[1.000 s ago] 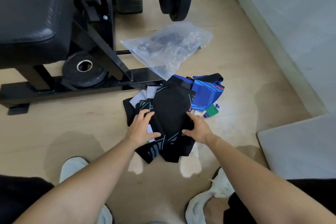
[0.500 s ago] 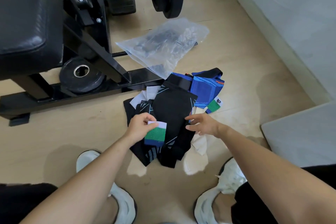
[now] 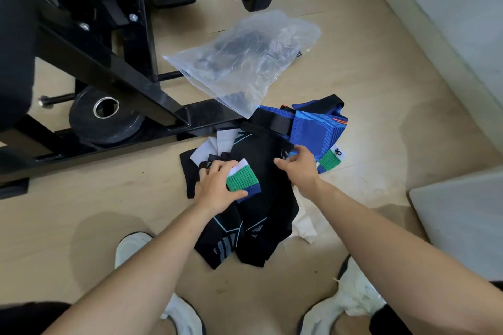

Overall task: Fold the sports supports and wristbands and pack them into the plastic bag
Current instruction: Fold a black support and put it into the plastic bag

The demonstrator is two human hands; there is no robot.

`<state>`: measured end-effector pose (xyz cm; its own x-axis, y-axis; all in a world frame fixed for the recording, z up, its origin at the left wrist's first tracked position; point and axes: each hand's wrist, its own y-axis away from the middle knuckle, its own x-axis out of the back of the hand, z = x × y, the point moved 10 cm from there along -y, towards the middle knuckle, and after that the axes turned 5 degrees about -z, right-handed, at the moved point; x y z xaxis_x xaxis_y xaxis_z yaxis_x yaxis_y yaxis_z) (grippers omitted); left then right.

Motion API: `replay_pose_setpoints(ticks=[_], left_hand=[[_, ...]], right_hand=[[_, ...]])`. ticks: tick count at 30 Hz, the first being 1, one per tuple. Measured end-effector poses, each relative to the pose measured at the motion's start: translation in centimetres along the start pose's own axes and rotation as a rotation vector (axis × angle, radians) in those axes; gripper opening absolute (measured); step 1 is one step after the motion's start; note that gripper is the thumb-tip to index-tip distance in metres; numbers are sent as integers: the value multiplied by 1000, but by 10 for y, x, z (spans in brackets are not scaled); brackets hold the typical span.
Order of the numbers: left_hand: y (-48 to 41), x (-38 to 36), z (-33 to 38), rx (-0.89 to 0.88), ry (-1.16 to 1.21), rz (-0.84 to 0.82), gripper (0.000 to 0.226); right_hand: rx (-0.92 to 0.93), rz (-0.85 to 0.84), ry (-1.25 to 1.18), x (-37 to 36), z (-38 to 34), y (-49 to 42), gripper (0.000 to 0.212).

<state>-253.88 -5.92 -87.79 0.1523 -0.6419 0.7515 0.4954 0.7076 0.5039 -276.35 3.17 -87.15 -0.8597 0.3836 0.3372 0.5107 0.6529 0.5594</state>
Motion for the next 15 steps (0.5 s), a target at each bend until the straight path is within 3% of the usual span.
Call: replay_pose_setpoints(ticks=[1, 4, 6, 9, 11, 13, 15], left_hand=[[-1, 3, -3, -4, 28, 32, 67], [-2, 20, -21, 26, 164, 171, 38], [3, 33, -41, 102, 278, 267, 31], [4, 34, -52, 93, 467, 212, 37], [4, 30, -45, 38, 701, 96, 55], [8, 31, -47, 57, 863, 88, 68], [16, 35, -58, 128, 775, 131, 67]], right_hand=[[26, -3, -5, -2, -9, 1, 22], [123, 5, -132, 11, -38, -2, 16], [170, 125, -246, 46, -54, -3, 7], [196, 235, -356, 97, -72, -1, 14], [217, 184, -384, 112, -88, 4, 14], [244, 153, -369, 121, -100, 11, 6], [281, 123, -378, 125, -113, 20, 6]])
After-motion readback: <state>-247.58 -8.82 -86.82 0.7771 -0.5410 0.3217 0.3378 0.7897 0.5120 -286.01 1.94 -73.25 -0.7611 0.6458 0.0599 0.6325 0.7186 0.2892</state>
